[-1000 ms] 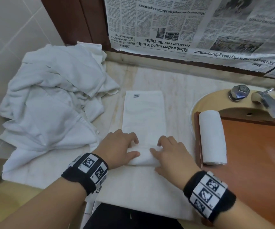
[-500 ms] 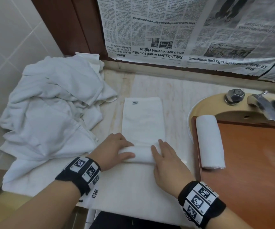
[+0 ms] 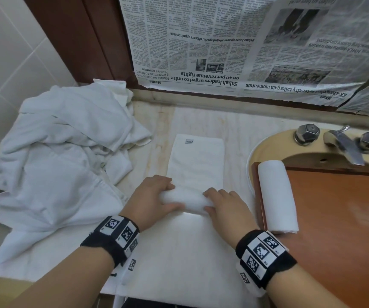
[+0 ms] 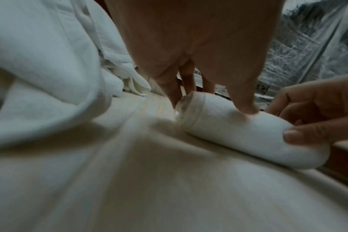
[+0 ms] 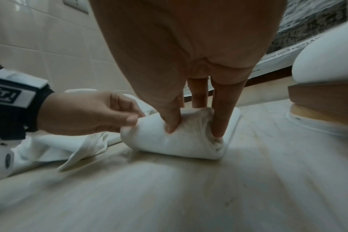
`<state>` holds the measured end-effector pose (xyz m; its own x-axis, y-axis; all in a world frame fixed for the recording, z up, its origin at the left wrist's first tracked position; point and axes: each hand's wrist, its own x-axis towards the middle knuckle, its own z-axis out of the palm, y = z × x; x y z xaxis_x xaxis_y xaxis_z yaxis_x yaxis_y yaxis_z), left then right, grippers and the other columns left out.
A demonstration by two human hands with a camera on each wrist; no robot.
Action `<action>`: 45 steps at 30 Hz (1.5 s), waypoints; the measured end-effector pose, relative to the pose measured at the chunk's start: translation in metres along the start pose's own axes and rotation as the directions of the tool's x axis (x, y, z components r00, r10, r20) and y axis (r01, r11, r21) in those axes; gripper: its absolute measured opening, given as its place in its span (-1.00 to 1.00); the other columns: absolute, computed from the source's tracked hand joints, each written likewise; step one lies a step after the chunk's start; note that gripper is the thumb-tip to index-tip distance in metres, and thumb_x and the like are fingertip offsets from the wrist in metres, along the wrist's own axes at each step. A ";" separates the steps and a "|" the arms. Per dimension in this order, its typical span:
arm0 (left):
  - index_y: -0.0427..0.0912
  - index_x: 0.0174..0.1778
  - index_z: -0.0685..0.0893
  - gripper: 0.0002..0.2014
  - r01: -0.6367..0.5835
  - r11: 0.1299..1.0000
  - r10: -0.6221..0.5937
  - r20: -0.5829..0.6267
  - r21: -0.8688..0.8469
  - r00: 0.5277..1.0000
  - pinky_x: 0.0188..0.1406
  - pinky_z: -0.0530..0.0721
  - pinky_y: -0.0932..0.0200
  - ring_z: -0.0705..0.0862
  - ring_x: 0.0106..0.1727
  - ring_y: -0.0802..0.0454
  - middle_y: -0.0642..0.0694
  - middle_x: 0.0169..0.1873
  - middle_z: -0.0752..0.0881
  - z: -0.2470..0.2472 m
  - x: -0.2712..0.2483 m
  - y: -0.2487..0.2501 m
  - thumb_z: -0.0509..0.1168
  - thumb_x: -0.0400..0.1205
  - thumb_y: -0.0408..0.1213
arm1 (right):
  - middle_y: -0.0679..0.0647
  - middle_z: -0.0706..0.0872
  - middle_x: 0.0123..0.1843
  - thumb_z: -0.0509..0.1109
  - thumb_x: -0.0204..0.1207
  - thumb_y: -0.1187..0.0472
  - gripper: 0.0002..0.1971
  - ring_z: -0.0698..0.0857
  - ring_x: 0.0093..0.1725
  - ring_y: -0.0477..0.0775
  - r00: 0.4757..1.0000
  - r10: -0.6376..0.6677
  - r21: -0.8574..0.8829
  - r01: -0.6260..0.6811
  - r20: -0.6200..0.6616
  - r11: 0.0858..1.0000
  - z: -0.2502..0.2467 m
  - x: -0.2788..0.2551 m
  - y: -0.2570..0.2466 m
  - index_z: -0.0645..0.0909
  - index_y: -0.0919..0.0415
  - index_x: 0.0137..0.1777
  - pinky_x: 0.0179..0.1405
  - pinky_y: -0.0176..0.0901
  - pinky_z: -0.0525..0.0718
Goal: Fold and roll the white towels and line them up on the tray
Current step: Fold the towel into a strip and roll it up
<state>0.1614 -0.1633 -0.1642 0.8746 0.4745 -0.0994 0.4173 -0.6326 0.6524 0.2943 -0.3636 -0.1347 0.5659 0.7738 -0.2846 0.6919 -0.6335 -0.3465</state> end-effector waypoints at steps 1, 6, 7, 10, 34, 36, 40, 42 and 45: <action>0.05 0.25 0.73 -0.42 -0.029 0.999 0.027 0.075 0.033 0.997 0.50 0.41 0.23 0.48 0.47 0.19 0.24 0.42 0.60 -0.003 0.004 -0.004 0.66 0.37 0.16 | 0.01 0.68 0.22 0.21 0.76 0.06 -0.66 0.54 0.14 0.16 1.000 0.007 0.007 -0.007 0.007 1.000 0.000 0.003 0.002 0.45 -0.03 0.51 0.08 -0.03 0.52; 0.17 0.34 0.71 -0.44 -0.109 0.986 0.076 0.235 0.130 0.969 0.66 0.32 0.01 0.29 0.62 0.14 0.23 0.54 0.51 -0.020 0.034 -0.012 0.55 0.45 0.25 | 0.06 0.49 0.31 0.20 0.77 0.10 -0.58 0.59 0.15 0.16 0.997 0.077 0.118 -0.075 -0.008 0.990 0.001 0.014 0.002 0.47 0.02 0.61 0.14 -0.07 0.59; 0.18 0.32 0.73 -0.46 -0.101 0.986 0.066 0.250 0.130 0.966 0.60 0.37 0.01 0.35 0.52 0.14 0.23 0.46 0.55 -0.022 0.040 -0.011 0.53 0.45 0.27 | 0.05 0.42 0.24 0.20 0.76 0.12 -0.59 0.58 0.06 0.14 0.995 0.094 0.138 -0.090 -0.028 0.986 0.002 0.015 0.002 0.47 0.03 0.60 0.08 -0.08 0.60; 0.21 0.26 0.77 -0.54 -0.048 0.994 0.017 0.291 0.102 0.957 0.37 0.48 0.06 0.45 0.20 0.12 0.19 0.13 0.59 -0.025 0.056 -0.007 0.47 0.49 0.30 | -0.01 0.33 0.09 0.22 0.74 0.19 -0.61 0.52 -0.08 0.10 0.991 0.098 0.157 -0.084 -0.088 0.984 0.005 0.019 0.002 0.46 -0.04 0.54 -0.10 -0.13 0.52; 0.22 0.41 0.72 -0.50 0.078 0.995 -0.083 0.091 0.063 0.992 0.33 0.43 0.12 0.39 0.21 0.06 0.22 0.09 0.56 -0.016 0.076 -0.009 0.43 0.57 0.28 | -0.01 0.66 0.03 0.57 0.46 -0.13 -0.57 0.69 -0.02 0.04 0.977 0.159 0.373 -0.201 0.141 0.906 -0.050 0.085 0.034 0.39 -0.23 0.15 0.09 0.02 0.66; 0.23 0.35 0.75 -0.61 0.177 0.984 -0.174 0.101 -0.017 0.980 0.32 0.40 0.09 0.40 0.20 -0.01 0.12 0.05 0.56 -0.012 0.081 -0.007 0.33 0.66 0.24 | 0.04 0.60 0.07 0.50 0.53 -0.16 -0.65 0.68 -0.08 0.09 0.980 0.174 0.356 -0.197 0.094 0.913 -0.050 0.087 0.030 0.37 -0.25 0.13 0.02 0.02 0.66; -0.16 -0.19 0.77 -0.37 0.290 0.956 -0.283 0.123 -0.044 0.951 -0.16 0.56 0.06 0.67 -0.16 -0.07 -0.15 -0.31 0.70 -0.008 0.099 0.000 0.11 0.64 0.36 | 0.08 0.45 0.52 0.24 0.74 -0.13 -0.75 0.72 0.16 0.14 0.979 0.185 0.245 -0.160 -0.082 0.956 -0.043 0.088 0.019 0.58 -0.16 0.33 0.08 -0.12 0.58; -0.18 -0.11 0.72 -0.49 0.331 0.944 -0.330 0.050 -0.010 0.943 -0.17 0.55 0.07 0.68 -0.14 -0.04 -0.07 -0.26 0.71 -0.005 0.107 0.006 0.19 0.71 0.24 | 0.08 0.19 0.77 0.16 0.76 -0.18 -0.56 0.58 0.49 0.17 0.983 0.184 0.163 -0.178 -0.024 0.971 -0.040 0.089 0.018 0.48 -0.15 0.58 0.34 -0.09 0.51; 0.02 0.13 0.64 -0.76 0.314 0.947 -0.319 -0.096 -0.070 0.943 -0.02 0.55 0.09 0.66 -0.02 0.00 -0.03 -0.07 0.67 -0.006 0.114 0.017 0.36 0.70 0.07 | 0.09 0.08 0.78 0.32 0.69 -0.15 -0.37 0.48 0.56 0.22 0.989 0.137 0.056 -0.139 0.049 0.989 -0.043 0.096 0.022 0.28 -0.12 0.72 0.48 -0.03 0.48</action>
<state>0.2668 -0.1164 -0.1600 0.6677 0.7080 -0.2300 0.6523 -0.4077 0.6389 0.3835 -0.3031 -0.1317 0.6325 0.6790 -0.3728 0.5802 -0.7341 -0.3527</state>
